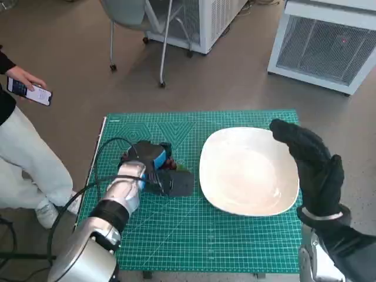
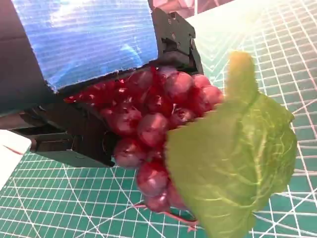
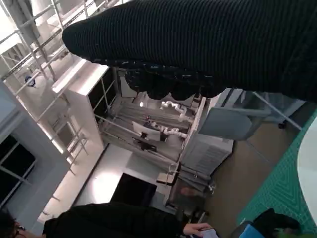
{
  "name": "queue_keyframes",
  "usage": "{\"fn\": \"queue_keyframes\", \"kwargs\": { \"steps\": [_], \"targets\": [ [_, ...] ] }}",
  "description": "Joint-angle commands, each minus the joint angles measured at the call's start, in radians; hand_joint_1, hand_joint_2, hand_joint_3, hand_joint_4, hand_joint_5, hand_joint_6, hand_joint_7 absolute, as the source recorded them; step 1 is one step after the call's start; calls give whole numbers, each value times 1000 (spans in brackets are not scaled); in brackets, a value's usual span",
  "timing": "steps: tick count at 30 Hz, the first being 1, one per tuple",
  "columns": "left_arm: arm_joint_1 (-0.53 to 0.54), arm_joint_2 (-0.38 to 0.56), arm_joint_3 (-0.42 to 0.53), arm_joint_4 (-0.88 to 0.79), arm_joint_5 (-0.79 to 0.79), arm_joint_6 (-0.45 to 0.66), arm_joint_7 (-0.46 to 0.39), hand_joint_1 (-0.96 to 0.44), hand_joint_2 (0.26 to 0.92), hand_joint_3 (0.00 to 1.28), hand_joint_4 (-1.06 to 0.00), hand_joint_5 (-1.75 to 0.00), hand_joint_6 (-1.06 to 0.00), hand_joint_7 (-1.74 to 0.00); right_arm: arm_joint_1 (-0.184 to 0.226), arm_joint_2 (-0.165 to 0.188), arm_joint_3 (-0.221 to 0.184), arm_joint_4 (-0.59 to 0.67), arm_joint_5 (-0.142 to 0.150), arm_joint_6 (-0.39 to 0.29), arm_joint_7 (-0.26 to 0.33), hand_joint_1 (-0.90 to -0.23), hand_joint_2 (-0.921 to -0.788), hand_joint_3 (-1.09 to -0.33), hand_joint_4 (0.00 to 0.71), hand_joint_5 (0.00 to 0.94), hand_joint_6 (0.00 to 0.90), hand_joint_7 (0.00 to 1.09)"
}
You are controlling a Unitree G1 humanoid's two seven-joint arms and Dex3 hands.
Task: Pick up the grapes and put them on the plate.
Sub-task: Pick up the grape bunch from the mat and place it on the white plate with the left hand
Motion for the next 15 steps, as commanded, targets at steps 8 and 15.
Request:
{"fn": "queue_keyframes", "kwargs": {
  "steps": [8,15],
  "targets": [
    [33,49,8,-104,-4,-7,-20,2,909,302,-410,-1453,-417,-1416,-7,6,-1,30,8,-3,10,-531,-921,-595,386,5,48,601],
    [64,92,9,-220,6,-2,-38,1,919,313,-381,-1478,-385,-1447,-14,10,2,38,13,-8,15,-531,-921,-596,386,5,48,600]
  ]
}}
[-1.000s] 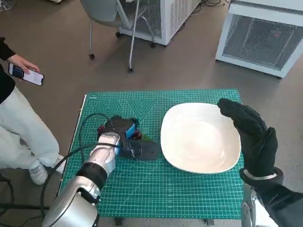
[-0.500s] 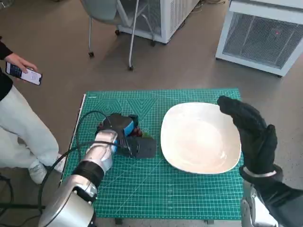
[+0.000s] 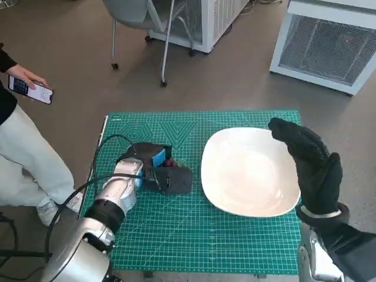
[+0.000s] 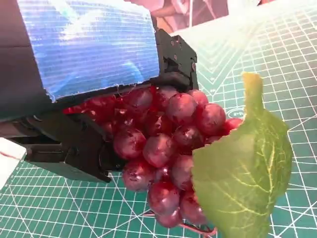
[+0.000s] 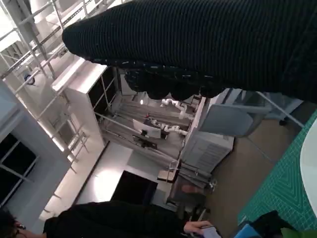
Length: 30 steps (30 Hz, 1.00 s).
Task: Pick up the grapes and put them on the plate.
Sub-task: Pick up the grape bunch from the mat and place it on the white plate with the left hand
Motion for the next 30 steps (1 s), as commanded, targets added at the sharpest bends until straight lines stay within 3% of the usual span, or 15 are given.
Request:
{"fn": "queue_keyframes", "kwargs": {
  "steps": [1,11,30],
  "targets": [
    [25,41,7,-93,7,5,-21,1,919,314,-379,-1480,-382,-1449,-5,6,2,21,11,0,13,-531,-921,-596,386,5,48,600],
    [75,104,29,-287,5,34,-77,1,921,240,-431,-1592,-536,-1107,-12,10,1,35,18,-8,21,-531,-921,-596,386,4,48,600],
    [122,178,101,-509,1,35,-145,2,921,263,-410,-1632,-511,-1116,-25,11,-1,59,26,-21,32,-530,-921,-596,389,5,48,601]
  ]
}}
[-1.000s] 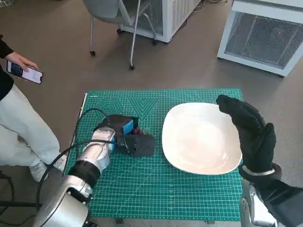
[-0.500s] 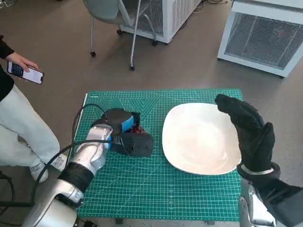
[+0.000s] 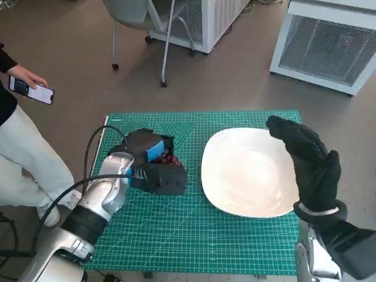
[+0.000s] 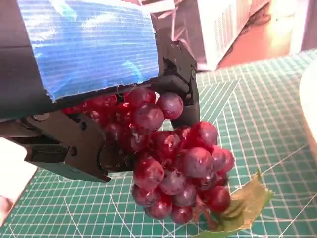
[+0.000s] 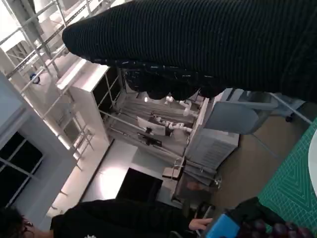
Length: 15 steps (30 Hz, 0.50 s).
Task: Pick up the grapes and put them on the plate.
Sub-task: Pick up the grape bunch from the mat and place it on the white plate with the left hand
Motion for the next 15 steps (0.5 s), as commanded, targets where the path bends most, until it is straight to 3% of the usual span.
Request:
{"fn": "queue_keyframes", "kwargs": {
  "steps": [1,7,15],
  "targets": [
    [5,23,23,-44,0,-5,-18,2,921,259,-407,-1633,-521,-1108,3,5,-1,19,8,0,10,-530,-921,-596,389,5,48,601],
    [10,36,42,-93,1,-6,-33,0,921,189,-450,-1548,-623,-1039,1,7,-1,25,10,-4,12,-530,-921,-597,389,4,47,601],
    [39,63,68,-214,11,6,-59,0,920,108,-577,-1419,-676,-975,1,9,0,27,10,-7,10,-528,-921,-598,389,4,46,602]
  ]
}}
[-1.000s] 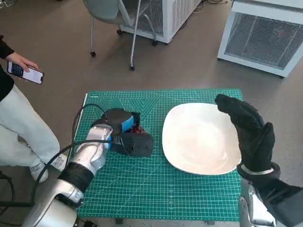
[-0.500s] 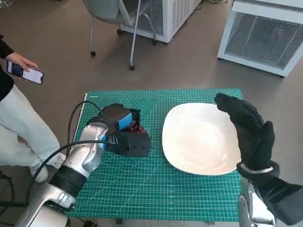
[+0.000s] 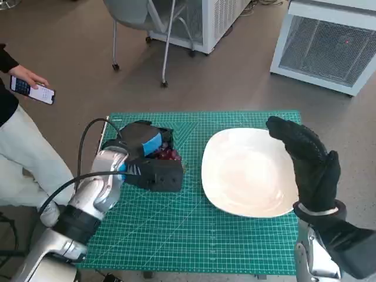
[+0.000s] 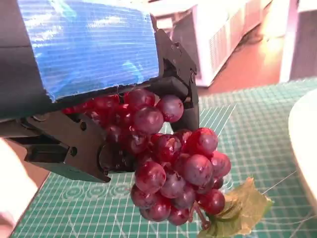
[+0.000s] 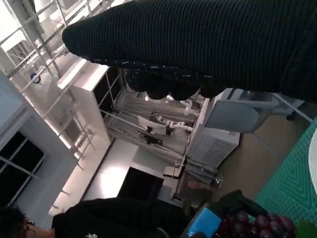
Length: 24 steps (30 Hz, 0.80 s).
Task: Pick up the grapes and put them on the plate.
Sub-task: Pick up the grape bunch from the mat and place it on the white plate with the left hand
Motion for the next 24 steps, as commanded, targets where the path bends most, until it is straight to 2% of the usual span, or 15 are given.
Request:
{"fn": "queue_keyframes", "kwargs": {
  "steps": [1,10,14,18,20,24],
  "targets": [
    [21,26,24,-83,12,8,-19,1,920,102,-588,-1405,-678,-976,2,7,0,17,0,0,5,-528,-921,-599,389,4,46,602],
    [46,37,48,-179,26,11,-30,1,920,90,-635,-1372,-663,-976,1,9,0,21,0,-5,6,-528,-921,-599,389,4,46,603],
    [51,43,60,-213,30,5,-32,2,921,137,-578,-1335,-586,-1164,0,8,0,22,-1,-6,5,-528,-921,-600,389,3,46,603],
    [42,44,68,-225,33,-8,-28,2,911,239,-479,-1394,-485,-1328,-2,7,-2,21,-3,-5,3,-528,-921,-601,389,3,45,603],
    [34,41,70,-228,36,-12,-27,4,899,260,-478,-1430,-497,-1283,-2,7,-2,20,-4,-5,1,-528,-921,-602,389,3,45,604],
    [19,35,73,-231,42,-18,-28,6,911,191,-531,-1470,-578,-1083,-1,7,-3,18,-6,-5,-2,-524,-921,-602,389,3,44,604]
  ]
}}
